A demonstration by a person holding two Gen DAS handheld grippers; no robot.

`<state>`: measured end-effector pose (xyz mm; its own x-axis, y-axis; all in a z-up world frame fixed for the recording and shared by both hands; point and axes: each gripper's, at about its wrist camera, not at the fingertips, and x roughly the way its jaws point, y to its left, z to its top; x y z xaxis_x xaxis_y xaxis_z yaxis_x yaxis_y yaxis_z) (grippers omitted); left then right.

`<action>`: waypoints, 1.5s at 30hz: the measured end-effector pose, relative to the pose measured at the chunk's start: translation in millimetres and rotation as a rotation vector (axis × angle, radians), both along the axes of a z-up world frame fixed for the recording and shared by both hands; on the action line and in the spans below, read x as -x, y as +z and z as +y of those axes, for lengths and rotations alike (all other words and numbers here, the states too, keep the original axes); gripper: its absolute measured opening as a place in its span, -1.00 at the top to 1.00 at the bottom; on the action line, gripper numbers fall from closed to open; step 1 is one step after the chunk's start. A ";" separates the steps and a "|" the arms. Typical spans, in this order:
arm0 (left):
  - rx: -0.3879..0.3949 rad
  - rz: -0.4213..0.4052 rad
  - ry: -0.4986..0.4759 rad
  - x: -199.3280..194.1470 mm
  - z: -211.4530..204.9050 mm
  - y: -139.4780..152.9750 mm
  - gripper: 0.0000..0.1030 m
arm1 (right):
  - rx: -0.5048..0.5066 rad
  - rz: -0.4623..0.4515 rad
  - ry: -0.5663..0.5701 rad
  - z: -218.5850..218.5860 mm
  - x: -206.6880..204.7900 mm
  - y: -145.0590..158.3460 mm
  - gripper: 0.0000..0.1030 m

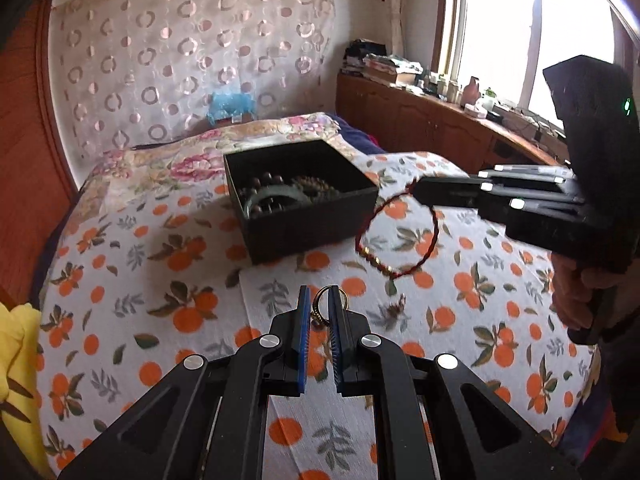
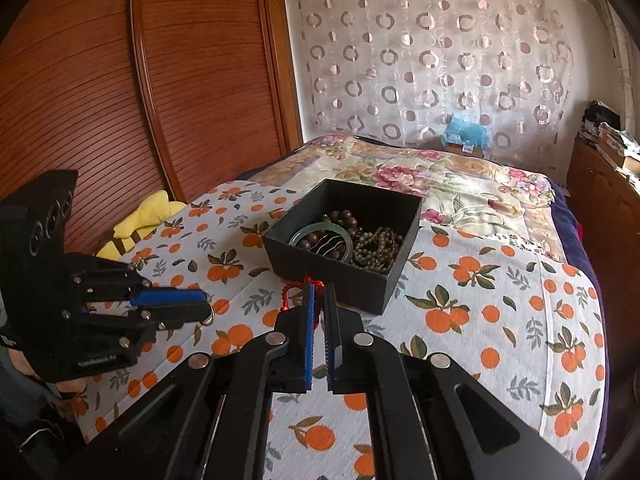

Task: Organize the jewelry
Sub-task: 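Drop the ring in the box with the left tool while the right releases the bracelet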

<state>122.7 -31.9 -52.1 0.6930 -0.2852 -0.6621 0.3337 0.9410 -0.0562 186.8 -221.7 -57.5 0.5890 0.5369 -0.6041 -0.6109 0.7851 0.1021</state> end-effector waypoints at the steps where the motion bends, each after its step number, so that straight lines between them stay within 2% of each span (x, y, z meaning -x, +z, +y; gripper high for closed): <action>1: 0.004 -0.010 -0.002 -1.9 1.0 3.3 0.84 | 0.004 0.000 0.002 0.7 -2.8 -0.1 0.90; 6: 0.003 -0.022 0.001 -17.9 5.7 15.6 0.84 | 0.015 -0.004 0.008 2.2 -21.1 4.2 0.90; 15: -0.009 -0.049 0.024 -56.2 13.7 35.6 0.84 | -0.077 -0.025 0.001 4.6 -75.9 31.5 0.90; 22: -0.021 -0.048 0.043 -85.7 13.1 33.4 0.84 | -0.111 0.034 0.011 11.8 -98.4 8.0 0.88; 29: -0.028 -0.030 0.050 -115.2 4.4 24.1 0.84 | -0.095 0.083 0.008 17.0 -103.2 -18.9 0.85; 32: -0.027 -0.023 0.048 -125.7 1.3 21.3 0.84 | -0.095 0.067 0.004 13.7 -99.4 -16.9 0.83; 34: -0.031 -0.025 0.045 -133.3 -2.6 19.7 0.84 | -0.100 0.063 0.005 11.8 -97.4 -15.6 0.56; 45: -0.027 -0.011 0.046 -156.4 -10.0 12.1 0.84 | -0.091 0.005 -0.041 2.6 -95.0 1.1 0.54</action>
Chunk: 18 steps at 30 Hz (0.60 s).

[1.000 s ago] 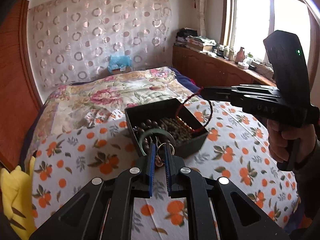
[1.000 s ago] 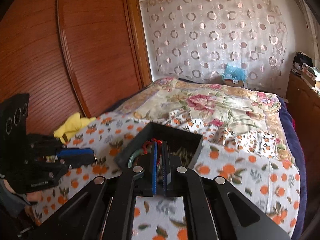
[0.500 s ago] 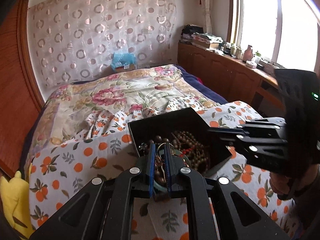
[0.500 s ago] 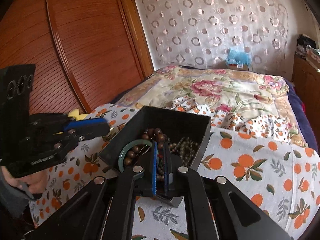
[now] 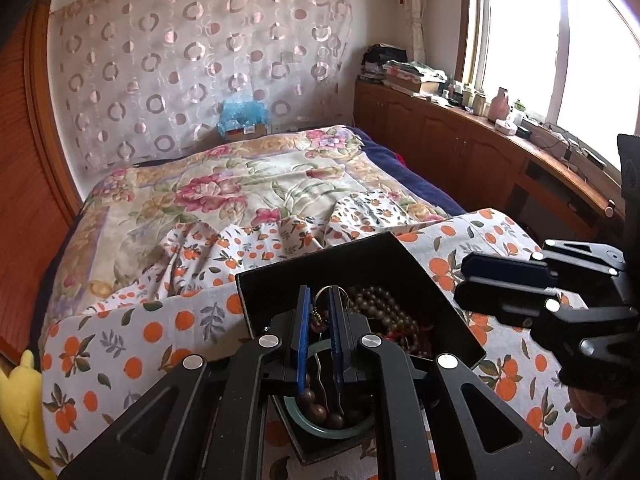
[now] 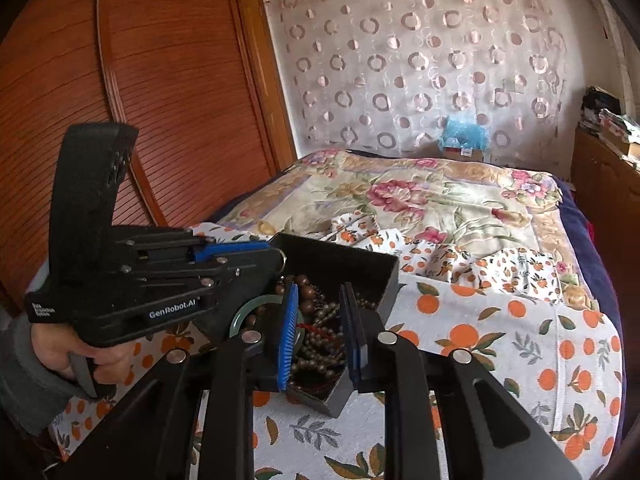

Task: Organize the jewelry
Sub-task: 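Drop the ring in the box with the left tool while the right releases the bracelet, then grasp the green-bead pendant chain with the right tool while the left moves back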

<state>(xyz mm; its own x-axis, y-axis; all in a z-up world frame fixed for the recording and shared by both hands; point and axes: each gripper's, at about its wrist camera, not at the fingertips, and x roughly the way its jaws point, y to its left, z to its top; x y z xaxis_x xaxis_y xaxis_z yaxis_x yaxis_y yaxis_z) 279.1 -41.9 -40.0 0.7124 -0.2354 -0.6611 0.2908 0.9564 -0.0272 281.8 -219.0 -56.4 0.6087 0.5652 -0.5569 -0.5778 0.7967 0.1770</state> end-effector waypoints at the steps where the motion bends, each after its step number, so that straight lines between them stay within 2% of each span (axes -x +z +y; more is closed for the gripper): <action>1: 0.000 -0.002 0.000 -0.3 0.0 0.7 0.84 | 0.000 0.001 -0.008 -0.9 -1.2 0.7 0.54; 5: 0.007 -0.002 0.002 1.2 1.5 -0.5 0.84 | 0.013 0.000 -0.025 -2.4 -1.5 2.0 0.54; 7: 0.008 0.001 0.003 3.1 3.4 -1.0 0.76 | 0.021 -0.001 -0.030 -1.8 -1.6 4.0 0.54; 9: 0.007 -0.006 0.007 7.6 5.0 0.5 0.44 | 0.031 -0.006 -0.031 -0.1 -0.9 7.1 0.54; 17: 0.000 -0.034 0.027 50.4 12.3 6.9 0.12 | 0.071 -0.025 -0.029 2.6 17.0 17.8 0.54; 18: -0.003 -0.038 0.030 55.2 13.3 7.5 -0.02 | 0.074 -0.028 -0.027 2.4 20.9 19.4 0.54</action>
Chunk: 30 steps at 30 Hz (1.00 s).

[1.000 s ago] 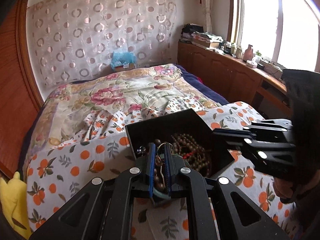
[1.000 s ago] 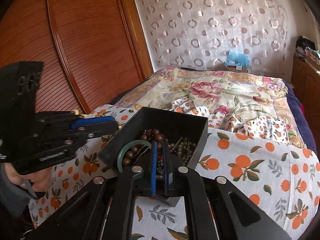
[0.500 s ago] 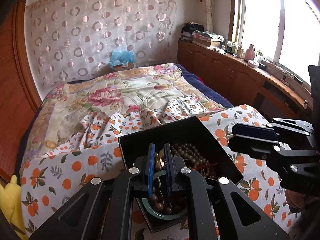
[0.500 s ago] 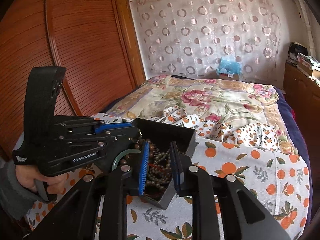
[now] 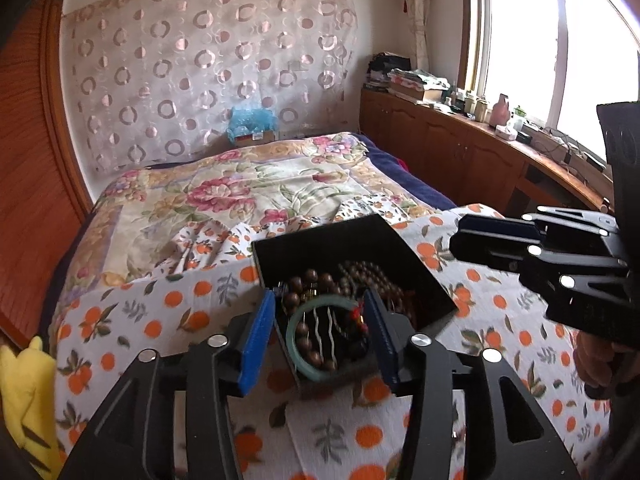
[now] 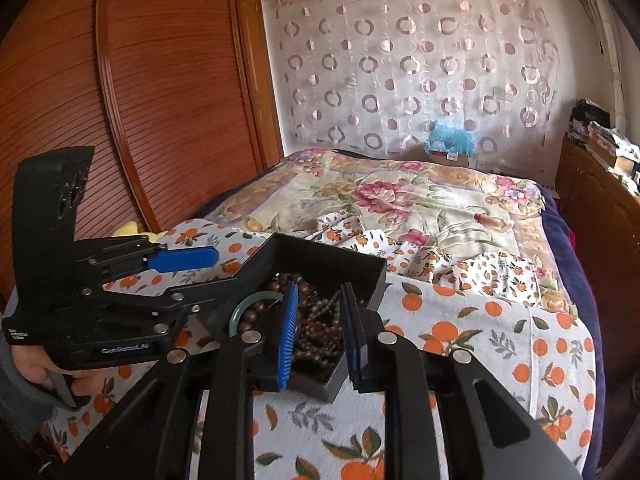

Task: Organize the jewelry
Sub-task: 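Grasp the green-bead pendant chain with the right tool while the left moves back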

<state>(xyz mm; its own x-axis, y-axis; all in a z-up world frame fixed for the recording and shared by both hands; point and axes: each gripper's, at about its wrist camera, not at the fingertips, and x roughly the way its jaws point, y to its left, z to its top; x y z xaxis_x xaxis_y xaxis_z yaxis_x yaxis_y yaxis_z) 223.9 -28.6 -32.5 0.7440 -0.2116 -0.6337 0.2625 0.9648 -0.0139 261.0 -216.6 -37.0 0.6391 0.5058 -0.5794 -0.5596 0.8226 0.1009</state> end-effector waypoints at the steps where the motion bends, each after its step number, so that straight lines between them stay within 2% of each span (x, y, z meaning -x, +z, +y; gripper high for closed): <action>1: -0.004 -0.006 0.008 7.3 1.5 -0.5 -0.09 | 0.006 -0.004 0.003 -0.1 6.9 1.3 0.54; 4: -0.002 0.005 0.024 25.3 5.4 -6.0 -0.15 | 0.011 -0.005 0.007 -1.5 21.0 2.4 0.54; 6: 0.003 0.012 0.032 38.2 7.6 -9.4 -0.30 | 0.012 -0.007 0.009 -2.2 33.9 3.1 0.54; 9: -0.001 0.016 0.029 59.8 9.2 -11.9 -0.36 | 0.015 -0.002 0.012 -4.5 52.8 1.4 0.54; 19: 0.015 0.028 0.040 121.6 15.1 -22.8 -0.37 | 0.047 0.070 0.026 -11.8 117.8 -36.5 0.54; 30: 0.020 0.034 0.051 159.0 15.2 -30.0 -0.37 | 0.056 0.164 0.087 -0.7 178.3 -71.4 0.54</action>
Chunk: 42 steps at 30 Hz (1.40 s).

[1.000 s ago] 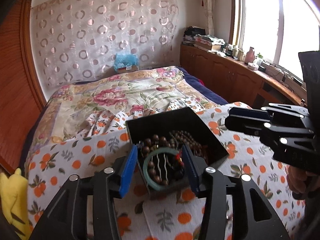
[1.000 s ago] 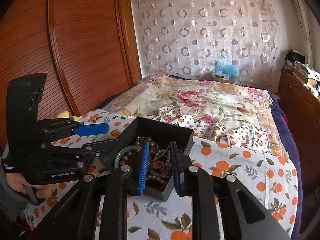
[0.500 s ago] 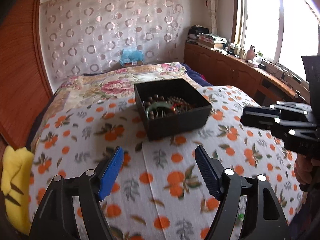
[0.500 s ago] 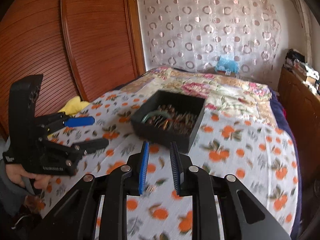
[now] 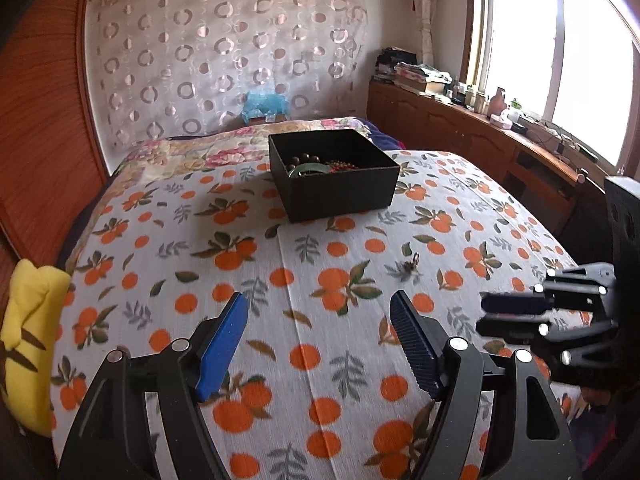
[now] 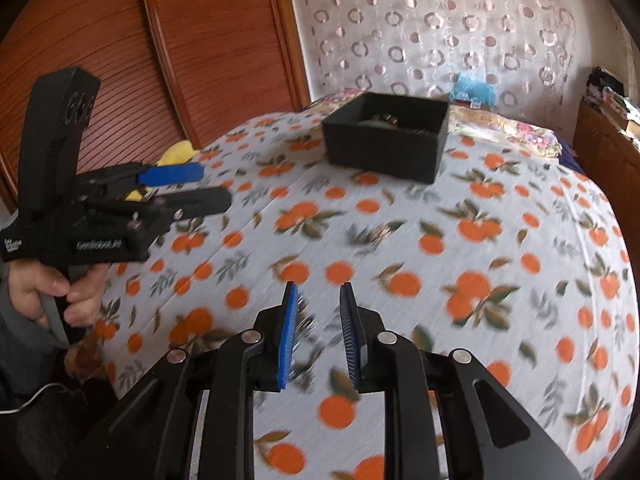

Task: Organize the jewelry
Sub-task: 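Grasp the green-bead pendant chain with the right tool while the left moves back, then lift the pendant chain with the right tool while the left grasps a silver charm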

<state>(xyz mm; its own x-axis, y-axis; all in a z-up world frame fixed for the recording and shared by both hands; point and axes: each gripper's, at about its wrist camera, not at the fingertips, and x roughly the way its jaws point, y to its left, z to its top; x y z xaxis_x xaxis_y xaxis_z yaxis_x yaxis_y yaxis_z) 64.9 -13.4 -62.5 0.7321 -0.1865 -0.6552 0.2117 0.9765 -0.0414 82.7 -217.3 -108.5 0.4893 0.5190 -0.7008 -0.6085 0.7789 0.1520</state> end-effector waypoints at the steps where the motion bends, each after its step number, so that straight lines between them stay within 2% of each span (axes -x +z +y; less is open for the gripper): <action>1: 0.001 0.001 0.003 2.1 0.2 -1.0 -0.37 | 0.009 0.000 0.015 3.2 6.1 -1.4 0.54; 7: 0.007 0.014 0.000 6.4 -0.4 -7.1 -0.37 | 0.083 -0.015 0.049 13.5 23.3 -10.6 0.54; 15: 0.007 0.028 -0.011 7.9 -2.3 -12.3 -0.37 | 0.128 -0.005 0.061 23.0 21.2 -23.7 0.54; 18: 0.002 0.029 -0.008 6.5 -0.9 -12.8 -0.37 | 0.172 -0.048 0.061 27.4 22.6 -25.7 0.74; 21: 0.008 0.028 -0.004 4.0 -0.2 -12.4 -0.37 | 0.164 -0.038 0.068 24.5 19.2 -25.6 0.74; 36: -0.007 0.054 -0.066 -14.9 -30.2 -19.4 -0.37 | 0.110 -0.118 -0.016 -15.4 -4.0 16.5 0.75; 37: -0.009 0.057 -0.076 -17.6 -32.9 -19.5 -0.35 | 0.108 -0.126 -0.027 -19.4 -7.2 20.8 0.75; 38: -0.008 0.059 -0.087 -20.6 -36.1 -19.4 -0.22 | 0.106 -0.131 -0.034 -21.8 -9.2 23.2 0.75; 42: -0.001 0.068 -0.121 -33.0 -48.7 -18.5 0.01 | 0.112 -0.164 -0.068 -32.5 -18.0 34.7 0.74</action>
